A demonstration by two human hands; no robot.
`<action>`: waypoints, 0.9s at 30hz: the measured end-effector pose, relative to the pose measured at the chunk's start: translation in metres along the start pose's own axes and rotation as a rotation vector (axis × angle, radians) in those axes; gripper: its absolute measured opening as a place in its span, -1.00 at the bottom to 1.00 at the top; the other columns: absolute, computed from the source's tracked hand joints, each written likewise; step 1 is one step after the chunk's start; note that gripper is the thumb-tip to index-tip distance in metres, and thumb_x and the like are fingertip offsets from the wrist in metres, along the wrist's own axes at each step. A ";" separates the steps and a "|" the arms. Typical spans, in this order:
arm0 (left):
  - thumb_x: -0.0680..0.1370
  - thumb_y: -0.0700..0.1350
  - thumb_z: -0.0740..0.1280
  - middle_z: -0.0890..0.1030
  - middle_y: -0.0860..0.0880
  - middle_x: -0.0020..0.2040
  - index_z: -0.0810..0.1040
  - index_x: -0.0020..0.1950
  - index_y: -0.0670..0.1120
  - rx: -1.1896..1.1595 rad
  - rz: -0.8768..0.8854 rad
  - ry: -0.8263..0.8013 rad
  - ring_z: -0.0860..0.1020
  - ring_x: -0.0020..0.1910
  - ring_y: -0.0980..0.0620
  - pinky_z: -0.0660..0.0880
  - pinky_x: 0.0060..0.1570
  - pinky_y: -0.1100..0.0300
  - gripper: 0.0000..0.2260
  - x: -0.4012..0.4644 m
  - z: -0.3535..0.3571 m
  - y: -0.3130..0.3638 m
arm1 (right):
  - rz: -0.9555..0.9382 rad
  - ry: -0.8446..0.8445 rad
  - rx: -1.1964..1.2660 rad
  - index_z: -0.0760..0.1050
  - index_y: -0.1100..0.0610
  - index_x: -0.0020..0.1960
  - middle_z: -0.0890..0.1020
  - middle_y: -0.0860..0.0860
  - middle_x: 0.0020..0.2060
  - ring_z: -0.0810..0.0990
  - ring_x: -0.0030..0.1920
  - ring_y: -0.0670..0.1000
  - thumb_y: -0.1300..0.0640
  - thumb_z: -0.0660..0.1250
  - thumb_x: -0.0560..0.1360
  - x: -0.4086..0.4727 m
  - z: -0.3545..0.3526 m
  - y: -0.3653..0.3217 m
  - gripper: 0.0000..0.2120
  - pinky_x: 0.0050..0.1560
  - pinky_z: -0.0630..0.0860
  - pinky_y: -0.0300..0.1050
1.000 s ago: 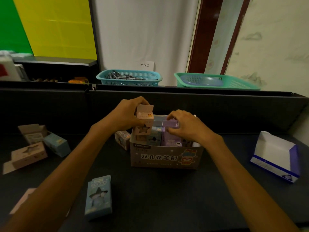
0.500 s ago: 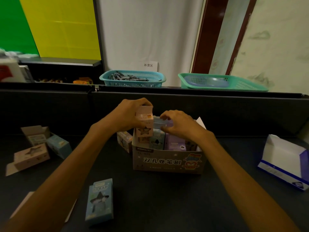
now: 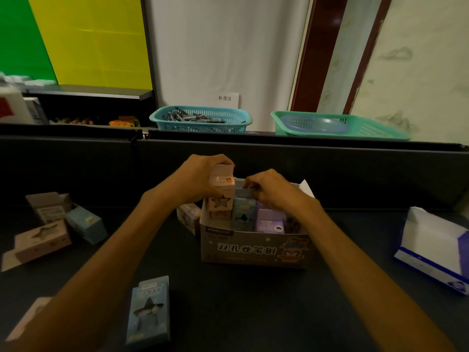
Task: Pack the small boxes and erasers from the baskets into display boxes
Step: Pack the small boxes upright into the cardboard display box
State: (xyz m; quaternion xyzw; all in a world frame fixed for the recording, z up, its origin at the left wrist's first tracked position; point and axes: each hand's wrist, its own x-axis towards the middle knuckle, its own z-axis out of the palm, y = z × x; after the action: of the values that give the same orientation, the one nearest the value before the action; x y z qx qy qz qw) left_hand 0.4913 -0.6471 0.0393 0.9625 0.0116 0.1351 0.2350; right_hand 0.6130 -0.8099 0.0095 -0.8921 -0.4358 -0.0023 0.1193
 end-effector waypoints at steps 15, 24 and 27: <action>0.43 -0.05 0.44 0.44 -0.04 0.25 0.39 0.31 0.03 0.600 -0.077 -0.163 0.33 0.27 -0.06 0.27 0.28 -0.04 -0.52 0.017 0.024 0.010 | -0.034 0.048 -0.004 0.51 0.00 0.21 0.60 0.02 0.09 0.56 0.06 0.02 0.15 0.34 0.50 -0.008 -0.003 -0.006 -0.71 0.03 0.54 0.00; 0.44 0.00 0.41 0.45 0.01 0.23 0.36 0.32 0.06 0.437 -0.029 -0.072 0.34 0.23 0.00 0.36 0.13 0.07 -0.52 0.013 0.030 0.006 | -0.013 0.114 0.023 0.43 -0.01 0.28 0.52 -0.03 0.18 0.46 0.18 -0.01 -0.01 0.30 0.53 -0.035 -0.016 -0.002 -0.67 0.18 0.43 -0.02; 0.46 0.05 0.36 0.44 0.01 0.26 0.35 0.34 0.06 0.325 -0.045 0.013 0.34 0.27 0.02 0.37 0.15 0.07 -0.53 0.003 0.018 0.005 | -0.002 0.162 0.037 0.42 -0.02 0.29 0.51 -0.03 0.20 0.44 0.20 -0.02 -0.02 0.30 0.53 -0.046 -0.020 -0.003 -0.65 0.21 0.39 -0.05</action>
State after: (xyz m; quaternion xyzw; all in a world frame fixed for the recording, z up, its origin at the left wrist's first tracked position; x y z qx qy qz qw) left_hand 0.4991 -0.6593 0.0270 0.9864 0.0566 0.1324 0.0791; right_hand 0.5837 -0.8482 0.0251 -0.8861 -0.4256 -0.0666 0.1708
